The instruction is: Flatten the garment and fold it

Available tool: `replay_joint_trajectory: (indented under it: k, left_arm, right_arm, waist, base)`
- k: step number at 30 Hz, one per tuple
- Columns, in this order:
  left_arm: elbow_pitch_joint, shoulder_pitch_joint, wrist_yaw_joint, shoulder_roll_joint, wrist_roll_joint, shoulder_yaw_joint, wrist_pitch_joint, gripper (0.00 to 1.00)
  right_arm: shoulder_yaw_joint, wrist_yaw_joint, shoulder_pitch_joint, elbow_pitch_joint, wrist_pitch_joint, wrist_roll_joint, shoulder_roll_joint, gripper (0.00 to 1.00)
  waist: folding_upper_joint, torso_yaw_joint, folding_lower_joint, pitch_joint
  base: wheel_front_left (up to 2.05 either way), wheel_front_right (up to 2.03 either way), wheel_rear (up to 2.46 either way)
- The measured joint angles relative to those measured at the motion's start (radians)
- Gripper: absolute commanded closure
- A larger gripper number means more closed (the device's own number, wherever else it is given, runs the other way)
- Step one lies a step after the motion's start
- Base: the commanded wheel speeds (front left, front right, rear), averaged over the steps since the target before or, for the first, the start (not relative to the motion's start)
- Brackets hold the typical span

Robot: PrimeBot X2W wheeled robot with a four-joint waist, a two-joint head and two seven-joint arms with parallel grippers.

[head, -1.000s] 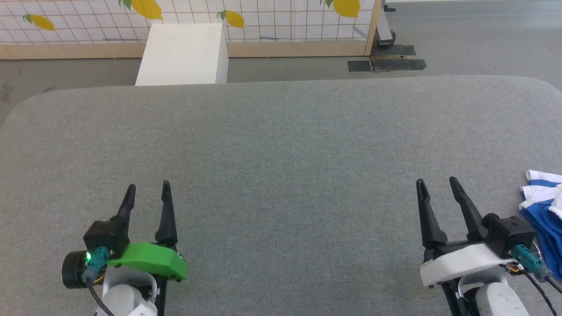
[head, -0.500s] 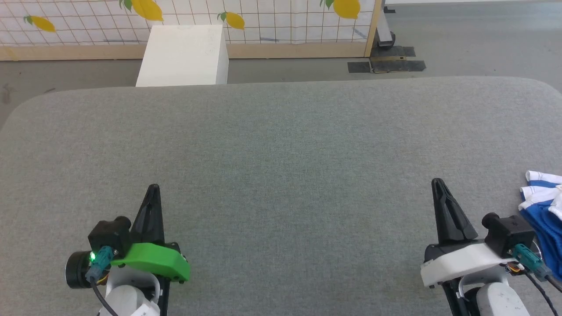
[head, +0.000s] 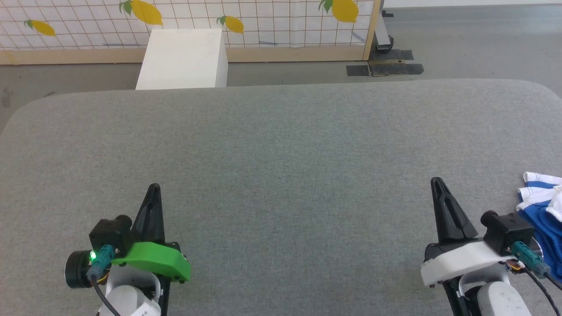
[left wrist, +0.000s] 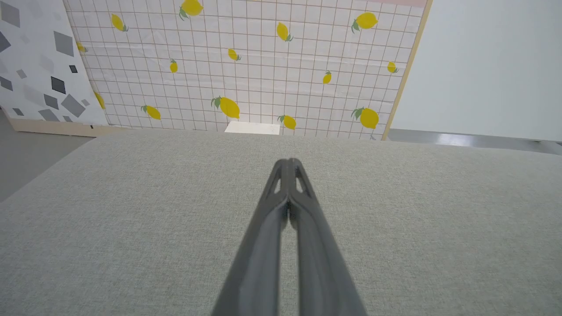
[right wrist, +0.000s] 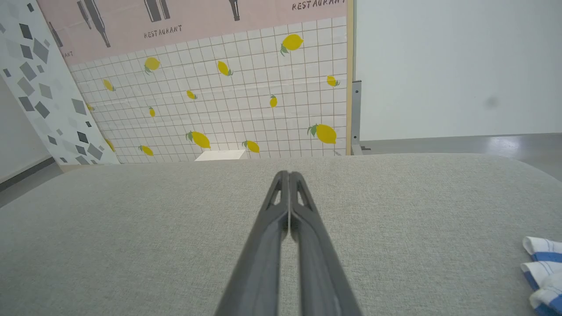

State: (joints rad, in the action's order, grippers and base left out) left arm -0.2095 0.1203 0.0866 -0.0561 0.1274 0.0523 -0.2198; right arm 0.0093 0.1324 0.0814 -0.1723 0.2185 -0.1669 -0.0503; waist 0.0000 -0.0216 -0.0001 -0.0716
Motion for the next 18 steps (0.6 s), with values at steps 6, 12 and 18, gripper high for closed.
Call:
replay_joint_trajectory:
  k: [6, 12, 18]
  left_arm:
    - [0.013, -0.009, -0.007, 0.0, -0.016, -0.002, 0.015, 1.0]
    - [0.025, -0.013, -0.009, 0.0, -0.022, -0.005, 0.026, 1.0]
    - [0.035, -0.021, -0.015, 0.0, -0.027, -0.007, 0.039, 1.0]
  right_arm:
    - [0.0, 0.0, -0.001, 0.01, -0.013, 0.01, 0.0, 1.0]
    - [-0.001, 0.0, -0.002, 0.018, -0.025, 0.019, 0.0, 1.0]
    - [-0.002, 0.0, -0.006, 0.028, -0.035, 0.028, 0.0, 1.0]
  waist:
    - [0.0, 0.001, 0.0, 0.004]
    - [0.0, 0.002, 0.0, 0.008]
    - [0.0, 0.004, 0.0, 0.012]
  base:
    - [0.0, 0.0, 0.0]
    - [0.0, 0.0, 0.0]
    - [0.0, 0.0, 0.0]
